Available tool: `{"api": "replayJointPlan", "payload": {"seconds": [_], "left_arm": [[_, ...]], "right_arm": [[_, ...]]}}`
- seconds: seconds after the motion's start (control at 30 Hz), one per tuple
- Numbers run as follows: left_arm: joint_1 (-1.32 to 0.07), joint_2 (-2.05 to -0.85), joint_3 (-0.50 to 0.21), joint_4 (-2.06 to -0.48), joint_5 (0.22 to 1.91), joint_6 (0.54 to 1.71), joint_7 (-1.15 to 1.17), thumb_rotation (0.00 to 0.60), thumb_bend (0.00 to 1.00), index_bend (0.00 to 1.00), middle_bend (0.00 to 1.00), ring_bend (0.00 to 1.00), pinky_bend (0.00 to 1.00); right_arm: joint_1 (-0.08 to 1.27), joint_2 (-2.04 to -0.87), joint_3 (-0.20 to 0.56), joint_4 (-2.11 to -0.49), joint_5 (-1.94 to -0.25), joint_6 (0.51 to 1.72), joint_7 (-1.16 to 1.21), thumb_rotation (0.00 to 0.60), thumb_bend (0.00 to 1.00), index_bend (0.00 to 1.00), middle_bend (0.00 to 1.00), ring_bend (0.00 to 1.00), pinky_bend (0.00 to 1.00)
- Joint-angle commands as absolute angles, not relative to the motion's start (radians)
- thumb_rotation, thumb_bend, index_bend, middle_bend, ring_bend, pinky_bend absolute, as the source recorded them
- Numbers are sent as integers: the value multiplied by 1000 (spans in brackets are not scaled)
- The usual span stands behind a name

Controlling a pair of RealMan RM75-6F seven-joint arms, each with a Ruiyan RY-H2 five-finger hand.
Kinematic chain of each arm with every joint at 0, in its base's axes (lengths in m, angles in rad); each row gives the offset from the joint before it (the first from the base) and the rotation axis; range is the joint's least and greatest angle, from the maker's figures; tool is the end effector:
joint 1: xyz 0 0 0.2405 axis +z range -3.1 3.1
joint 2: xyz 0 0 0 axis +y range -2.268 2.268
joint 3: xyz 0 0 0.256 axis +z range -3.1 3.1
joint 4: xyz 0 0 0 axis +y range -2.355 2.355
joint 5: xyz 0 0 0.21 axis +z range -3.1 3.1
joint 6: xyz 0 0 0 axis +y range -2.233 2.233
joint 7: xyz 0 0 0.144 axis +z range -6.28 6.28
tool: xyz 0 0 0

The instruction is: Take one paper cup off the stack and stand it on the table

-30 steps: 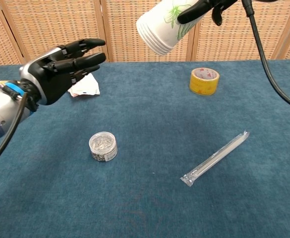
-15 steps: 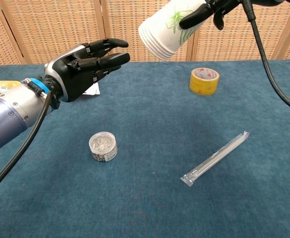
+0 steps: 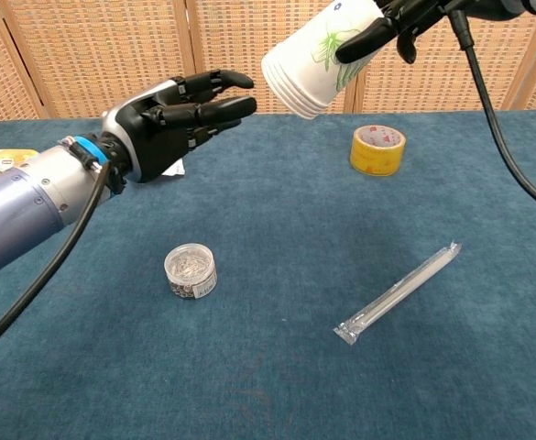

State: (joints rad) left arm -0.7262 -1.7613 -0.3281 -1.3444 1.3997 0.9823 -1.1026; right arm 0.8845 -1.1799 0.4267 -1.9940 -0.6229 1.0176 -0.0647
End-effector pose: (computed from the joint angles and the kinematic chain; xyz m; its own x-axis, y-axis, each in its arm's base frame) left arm -0.0848 0.3445 -0.0451 -0.7418 0.5321 0.4082 0.4859 0.0069 0.8740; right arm -0.0467 -0.3565 0.1016 -0.1851 -0.3393 0.9223 -0.9547 -0.1604 -0.2507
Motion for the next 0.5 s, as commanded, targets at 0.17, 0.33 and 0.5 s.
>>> {"api": "replayJointPlan", "payload": {"seconds": [0.17, 0.33, 0.5], "left_arm": [[-741, -1798, -316, -1317, 1404, 992, -1135, 600, 126, 487, 0, 0, 0], [-752, -1811, -309, -1301, 1406, 991, -1145, 600, 126, 487, 0, 0, 0], [-765, -1811, -304, -1297, 1420, 992, -1156, 600, 126, 487, 0, 0, 0]], "right_arm": [[882, -1178, 418, -1997, -624, 1016, -67, 600, 250, 752, 596, 456, 711], [874, -1170, 413, -2003, -628, 1018, -64, 600, 250, 751, 596, 456, 711], [870, -1164, 411, -2008, -630, 1018, -63, 600, 249, 752, 596, 456, 711]]}}
